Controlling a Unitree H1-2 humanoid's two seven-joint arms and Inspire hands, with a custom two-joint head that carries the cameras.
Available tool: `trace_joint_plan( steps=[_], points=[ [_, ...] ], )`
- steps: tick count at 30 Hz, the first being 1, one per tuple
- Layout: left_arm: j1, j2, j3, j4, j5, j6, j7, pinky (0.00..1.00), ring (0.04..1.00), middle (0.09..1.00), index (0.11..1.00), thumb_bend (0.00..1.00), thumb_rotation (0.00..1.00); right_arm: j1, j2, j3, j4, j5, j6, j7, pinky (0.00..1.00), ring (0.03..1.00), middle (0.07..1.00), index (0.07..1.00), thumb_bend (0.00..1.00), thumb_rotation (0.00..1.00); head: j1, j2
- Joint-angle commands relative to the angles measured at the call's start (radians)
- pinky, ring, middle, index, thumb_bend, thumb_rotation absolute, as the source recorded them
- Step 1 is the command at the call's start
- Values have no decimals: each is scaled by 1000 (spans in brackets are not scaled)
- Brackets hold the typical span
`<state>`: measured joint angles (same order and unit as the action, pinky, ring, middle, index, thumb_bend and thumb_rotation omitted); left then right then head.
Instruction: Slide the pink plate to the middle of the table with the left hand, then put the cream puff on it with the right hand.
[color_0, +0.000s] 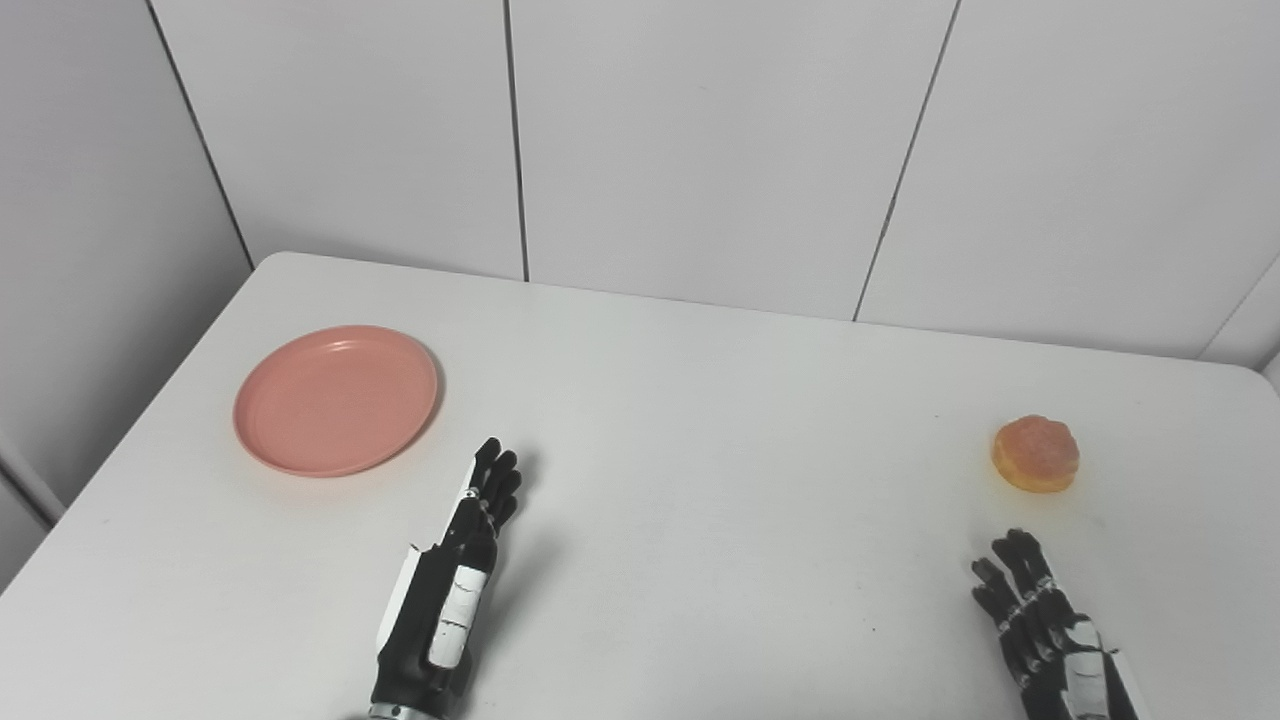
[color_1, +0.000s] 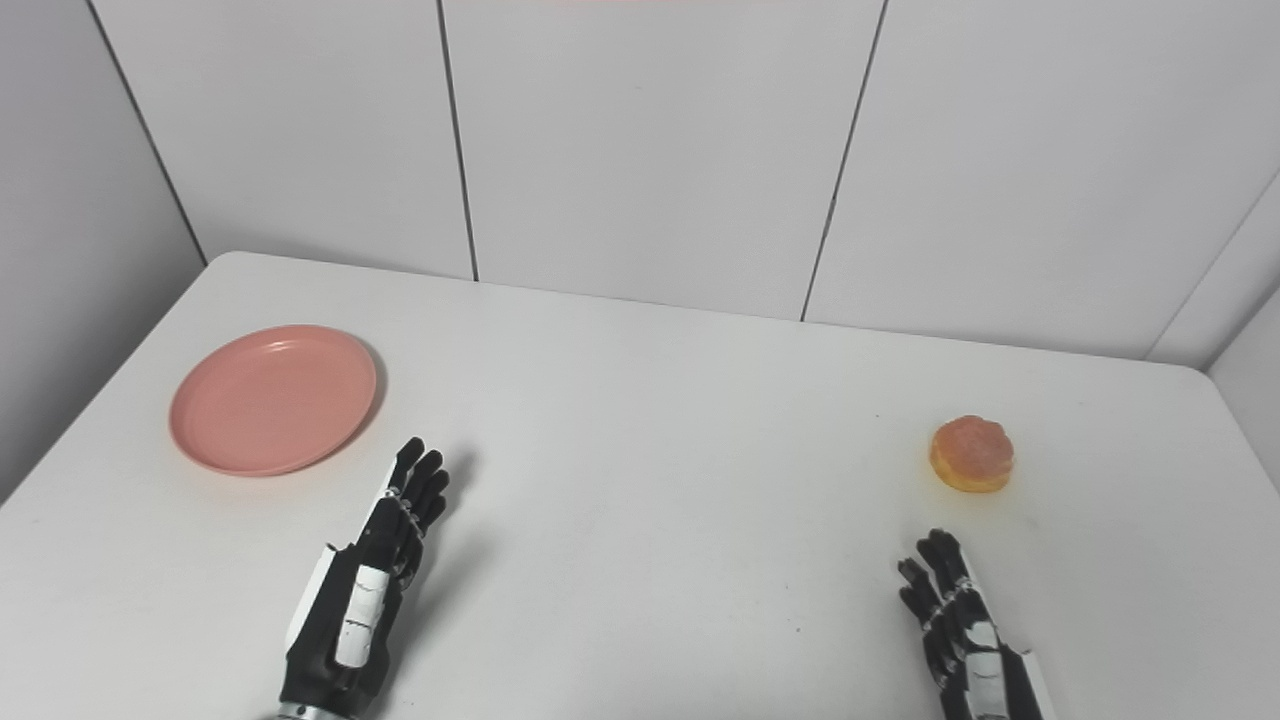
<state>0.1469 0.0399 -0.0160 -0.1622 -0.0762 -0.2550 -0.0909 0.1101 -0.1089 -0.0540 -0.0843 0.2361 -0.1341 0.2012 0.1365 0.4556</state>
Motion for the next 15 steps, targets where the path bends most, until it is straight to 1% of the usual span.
trace_joint_plan(
  steps=[1, 2, 3, 4, 5, 6, 7, 8, 10, 15],
  points=[
    [-4, -26, -8, 31, 10, -33, 12, 1000, 986, 998, 1000, 735, 950, -4, -24, -20, 41, 4, -33, 3, 983, 939, 970, 967, 899, 1000, 9, -13],
    [-5, -29, -9, 37, 12, -36, 15, 1000, 984, 997, 1000, 727, 947, -6, -26, -21, 49, 4, -37, 5, 984, 938, 970, 968, 901, 1000, 11, -16],
    [-7, -33, -11, 45, 17, -40, 19, 1000, 983, 996, 1000, 723, 946, -9, -29, -22, 59, 4, -40, 9, 985, 938, 970, 968, 903, 1000, 20, -29],
    [-8, -35, -12, 51, 22, -43, 21, 1000, 980, 995, 1000, 717, 944, -11, -31, -22, 65, 5, -42, 11, 994, 945, 976, 972, 903, 1000, 20, -29],
    [-10, -38, -13, 58, 29, -46, 25, 1000, 979, 996, 1000, 713, 944, -15, -33, -23, 75, 7, -46, 14, 998, 948, 978, 974, 903, 1000, 28, -42],
    [-11, -39, -14, 62, 33, -49, 27, 1000, 979, 999, 1000, 705, 943, -17, -34, -24, 81, 9, -48, 16, 1000, 952, 980, 975, 903, 1000, 28, -42],
    [-13, -41, -16, 70, 31, -51, 28, 1000, 979, 999, 1000, 704, 943, -22, -35, -25, 92, 16, -51, 20, 1000, 952, 981, 975, 903, 1000, 33, -55],
    [-17, -43, -17, 78, 28, -55, 29, 1000, 980, 1000, 1000, 682, 936, -27, -35, -27, 105, 21, -55, 24, 1000, 954, 981, 975, 905, 1000, 36, -65],
    [-22, -44, -19, 90, 29, -61, 30, 1000, 983, 1000, 1000, 648, 925, -34, -37, -29, 123, 25, -62, 27, 1000, 956, 982, 976, 909, 1000, 38, -70],
    [-32, -37, -21, 119, 31, -84, 24, 1000, 990, 1000, 1000, 651, 894, -42, -39, -29, 153, 18, -82, 32, 995, 951, 970, 964, 896, 1000, 38, -88]
  ],
)
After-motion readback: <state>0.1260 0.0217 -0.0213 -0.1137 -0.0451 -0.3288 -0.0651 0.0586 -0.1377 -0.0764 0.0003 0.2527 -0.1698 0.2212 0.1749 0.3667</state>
